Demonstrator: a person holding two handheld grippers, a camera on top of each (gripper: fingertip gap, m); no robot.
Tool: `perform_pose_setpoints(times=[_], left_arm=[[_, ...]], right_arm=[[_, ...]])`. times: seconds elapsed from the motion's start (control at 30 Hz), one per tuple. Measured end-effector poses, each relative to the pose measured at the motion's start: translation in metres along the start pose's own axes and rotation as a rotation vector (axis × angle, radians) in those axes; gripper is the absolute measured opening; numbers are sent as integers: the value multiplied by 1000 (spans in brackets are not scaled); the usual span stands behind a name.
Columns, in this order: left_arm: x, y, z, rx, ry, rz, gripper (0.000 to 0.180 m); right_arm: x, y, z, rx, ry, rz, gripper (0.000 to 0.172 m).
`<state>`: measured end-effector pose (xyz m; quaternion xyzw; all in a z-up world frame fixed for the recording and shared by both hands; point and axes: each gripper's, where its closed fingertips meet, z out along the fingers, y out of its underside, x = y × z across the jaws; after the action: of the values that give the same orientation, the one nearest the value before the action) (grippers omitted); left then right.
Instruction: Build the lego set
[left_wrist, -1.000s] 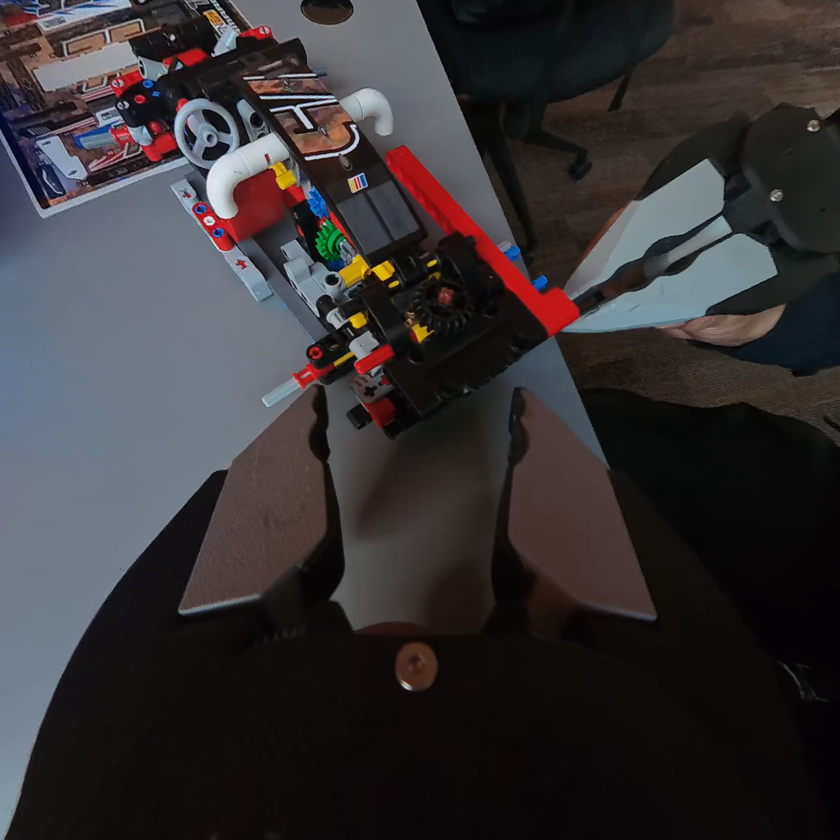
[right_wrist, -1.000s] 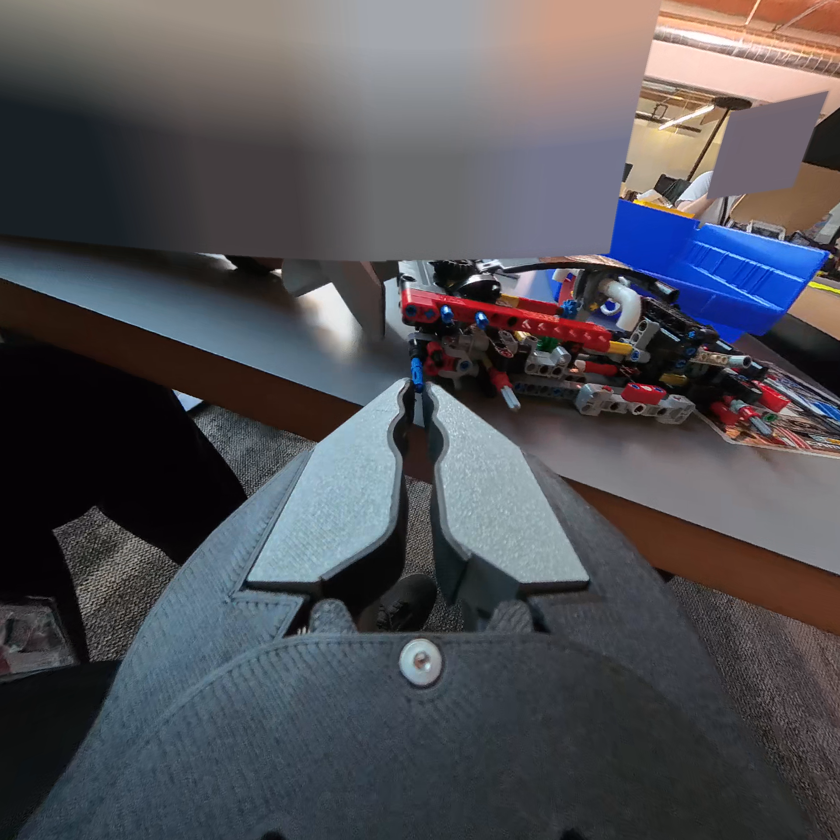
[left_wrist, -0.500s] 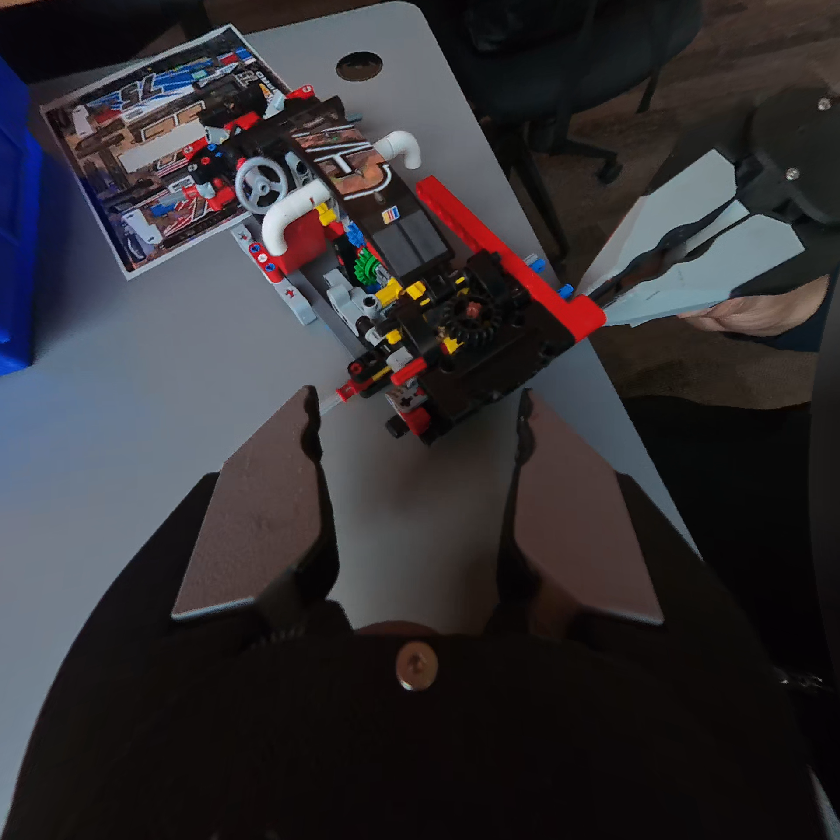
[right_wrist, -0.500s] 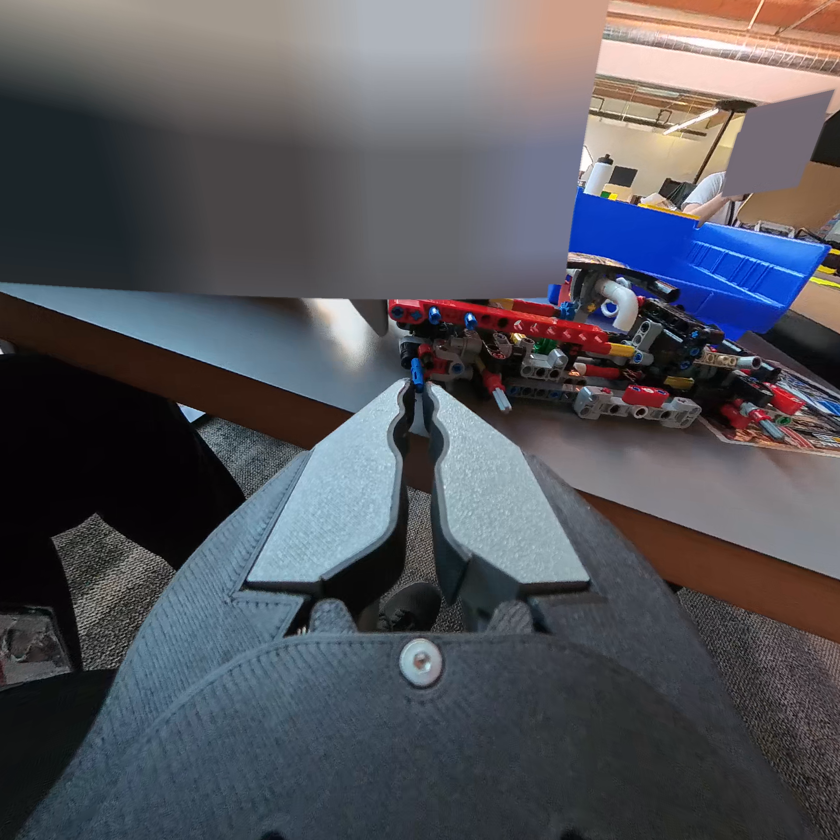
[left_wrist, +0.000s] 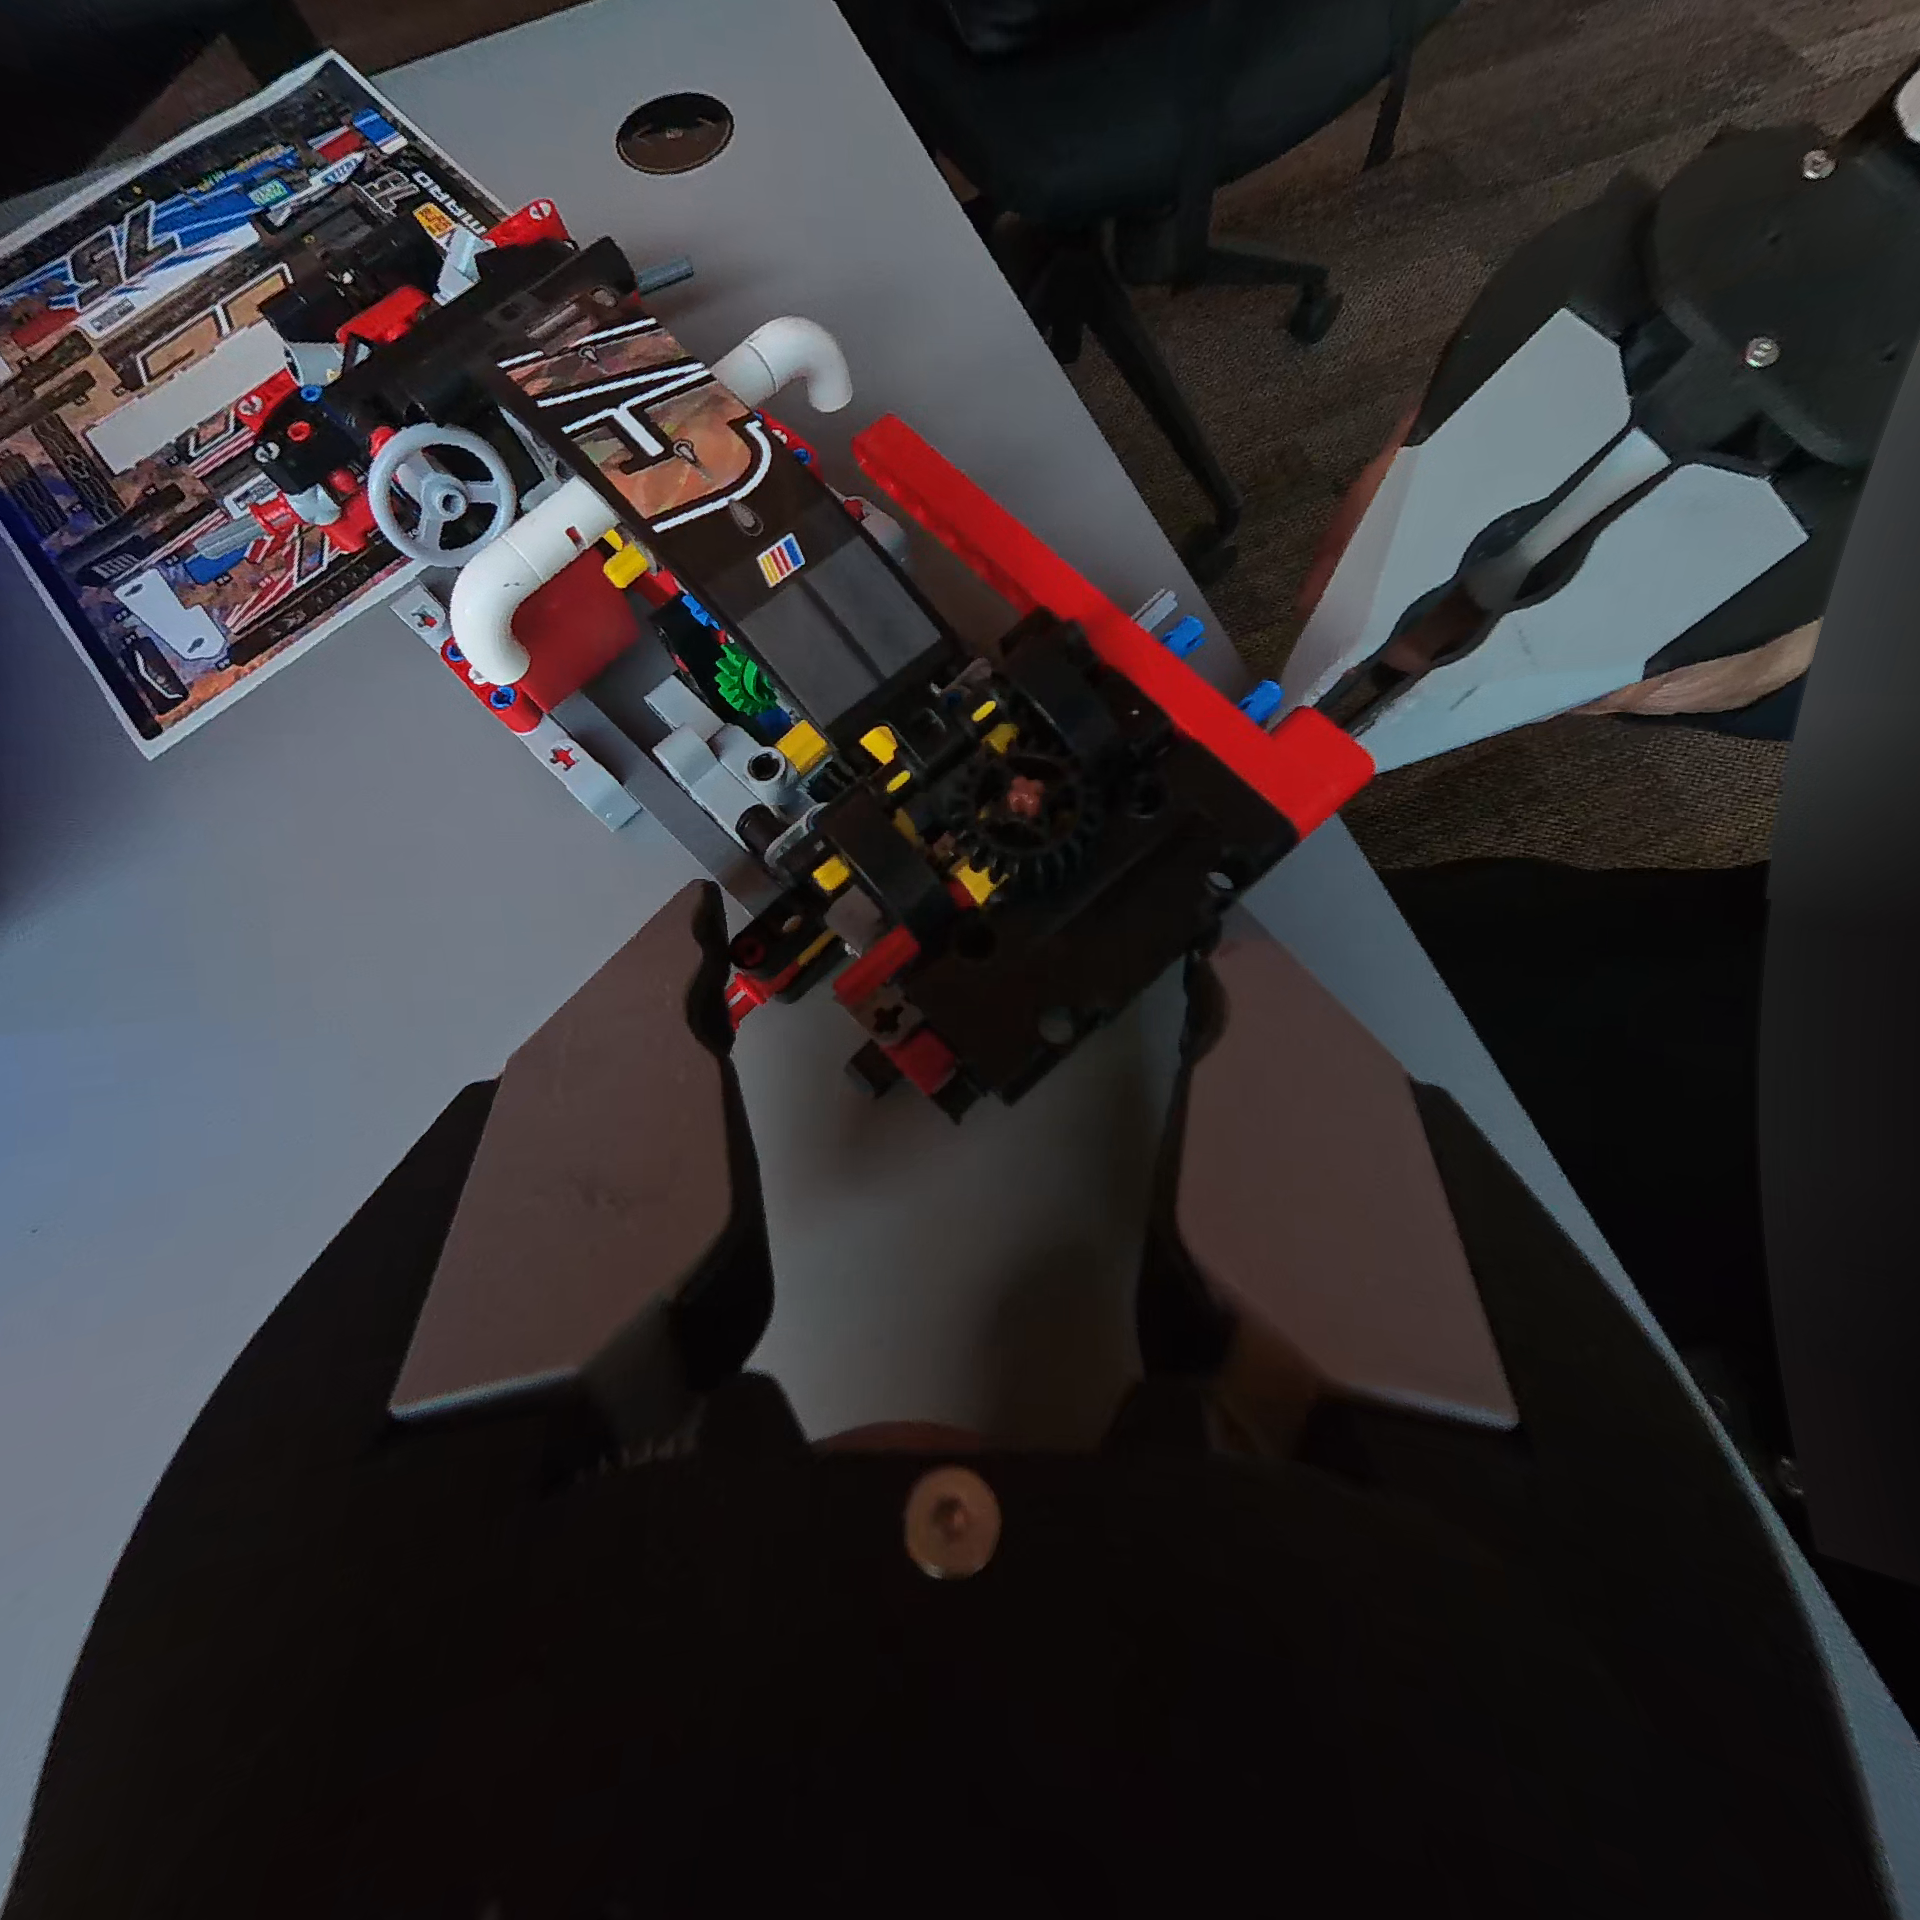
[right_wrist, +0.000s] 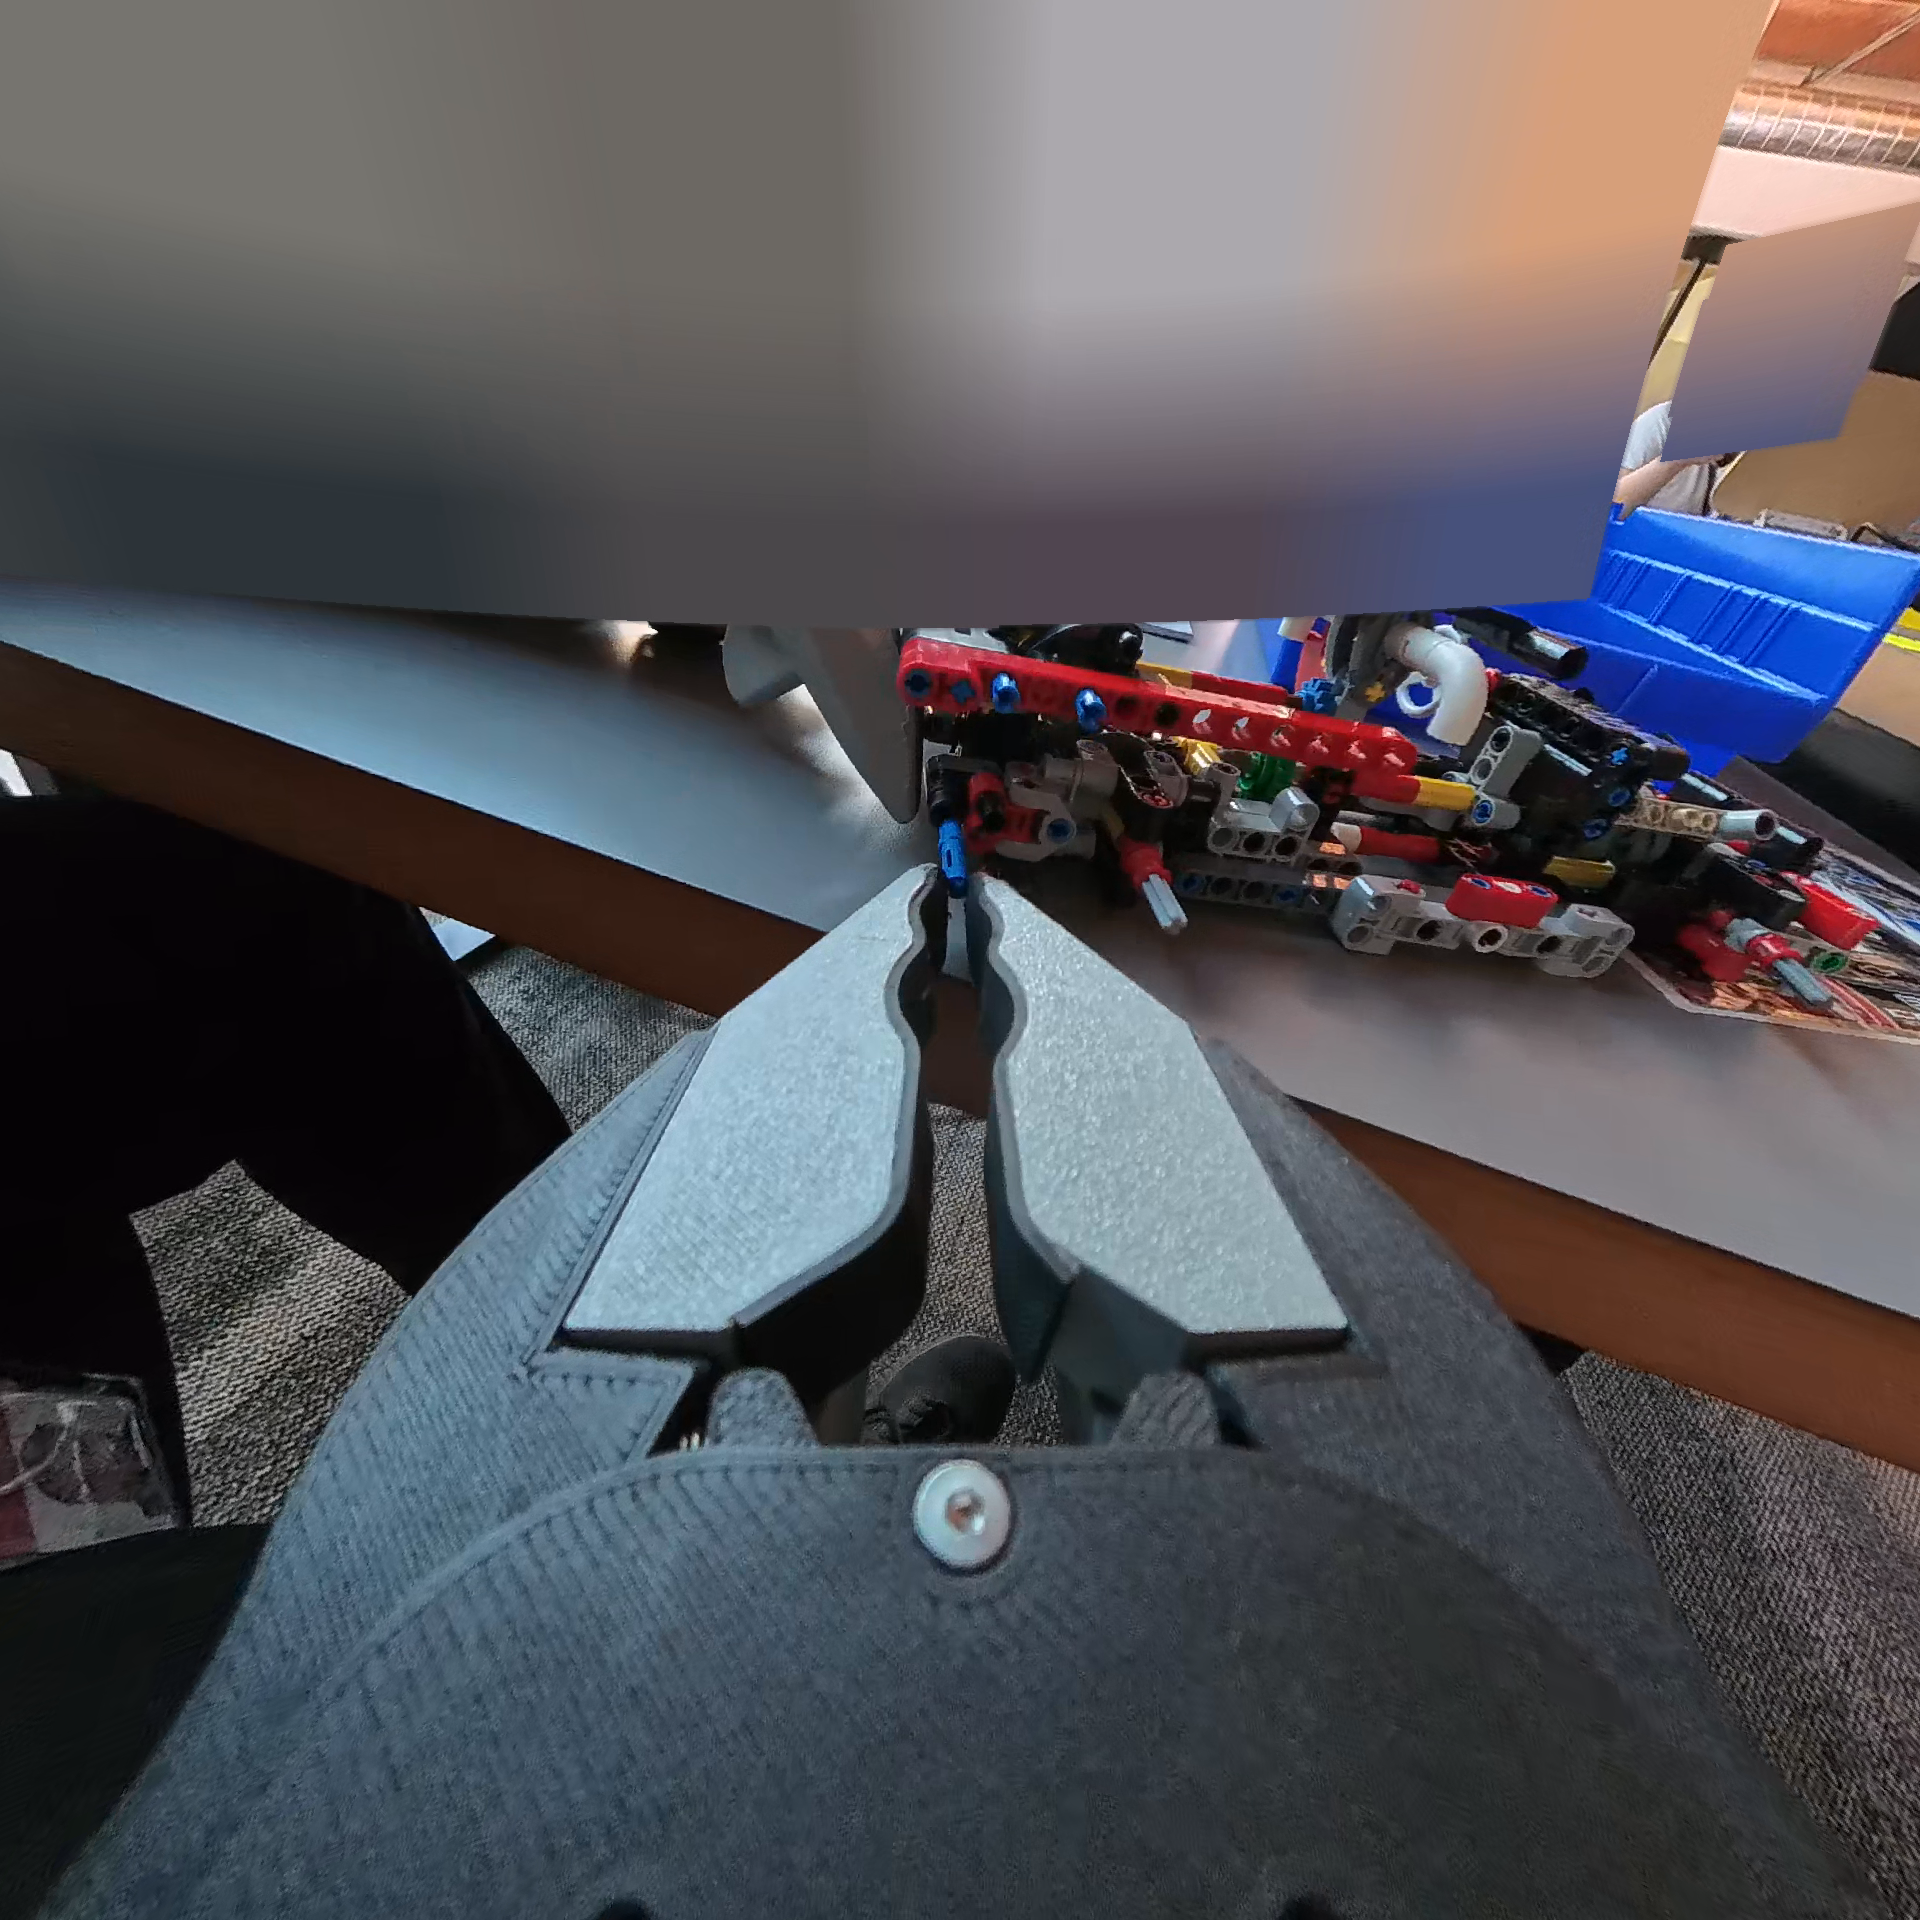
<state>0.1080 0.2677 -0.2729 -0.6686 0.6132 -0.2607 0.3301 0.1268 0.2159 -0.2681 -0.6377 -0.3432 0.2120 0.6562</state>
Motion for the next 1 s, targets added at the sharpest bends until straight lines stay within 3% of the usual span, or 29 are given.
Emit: perform_pose_setpoints(times=[0.57, 1.0], left_arm=[[-1, 1, 1, -7, -24, 21, 85], [-1, 1, 1, -9, -26, 17, 84]], right_arm=[[0, -1, -1, 12, 10, -38, 0], [0, -2, 0, -96, 53, -360, 0]])
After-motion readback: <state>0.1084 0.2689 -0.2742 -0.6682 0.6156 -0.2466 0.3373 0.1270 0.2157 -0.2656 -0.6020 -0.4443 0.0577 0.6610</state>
